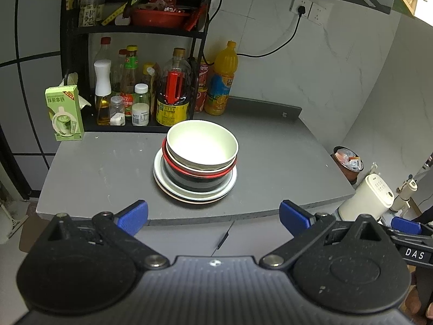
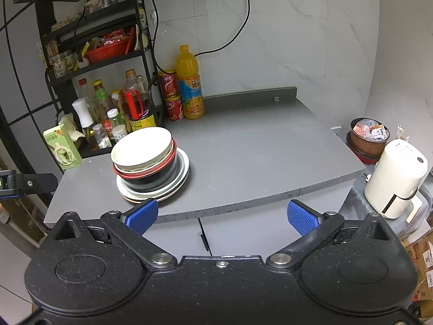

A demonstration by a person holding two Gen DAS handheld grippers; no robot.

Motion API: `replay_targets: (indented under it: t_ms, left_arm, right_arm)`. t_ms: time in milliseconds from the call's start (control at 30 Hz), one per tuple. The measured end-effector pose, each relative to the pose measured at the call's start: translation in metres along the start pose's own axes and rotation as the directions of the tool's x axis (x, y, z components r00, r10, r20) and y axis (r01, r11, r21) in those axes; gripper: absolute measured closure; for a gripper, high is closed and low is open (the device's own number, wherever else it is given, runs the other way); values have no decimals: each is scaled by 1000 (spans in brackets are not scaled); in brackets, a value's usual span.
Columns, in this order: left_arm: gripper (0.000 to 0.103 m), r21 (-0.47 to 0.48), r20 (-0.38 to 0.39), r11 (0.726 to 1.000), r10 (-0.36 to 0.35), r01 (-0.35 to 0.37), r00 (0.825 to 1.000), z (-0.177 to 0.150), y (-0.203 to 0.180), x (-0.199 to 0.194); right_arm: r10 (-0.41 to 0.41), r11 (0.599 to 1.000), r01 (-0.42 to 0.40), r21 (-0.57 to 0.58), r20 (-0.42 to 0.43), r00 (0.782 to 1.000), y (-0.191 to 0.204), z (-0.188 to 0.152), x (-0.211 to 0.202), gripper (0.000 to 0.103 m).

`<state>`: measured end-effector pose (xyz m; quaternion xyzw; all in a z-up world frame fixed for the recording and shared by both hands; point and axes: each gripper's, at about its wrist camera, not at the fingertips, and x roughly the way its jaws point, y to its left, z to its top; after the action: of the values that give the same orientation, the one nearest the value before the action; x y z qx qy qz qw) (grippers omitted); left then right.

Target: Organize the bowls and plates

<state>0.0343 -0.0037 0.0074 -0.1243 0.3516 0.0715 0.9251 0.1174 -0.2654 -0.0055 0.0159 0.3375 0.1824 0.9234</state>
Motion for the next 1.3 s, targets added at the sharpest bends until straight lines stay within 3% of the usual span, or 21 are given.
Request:
replay_targets:
  t_ms: [1300]
  left_arm:
    - [1,67,-2,998,6,-6,1000,-10,0,-13]
  right_arm:
    - [23,999,-23,22,4,1000,3,-7,0,0]
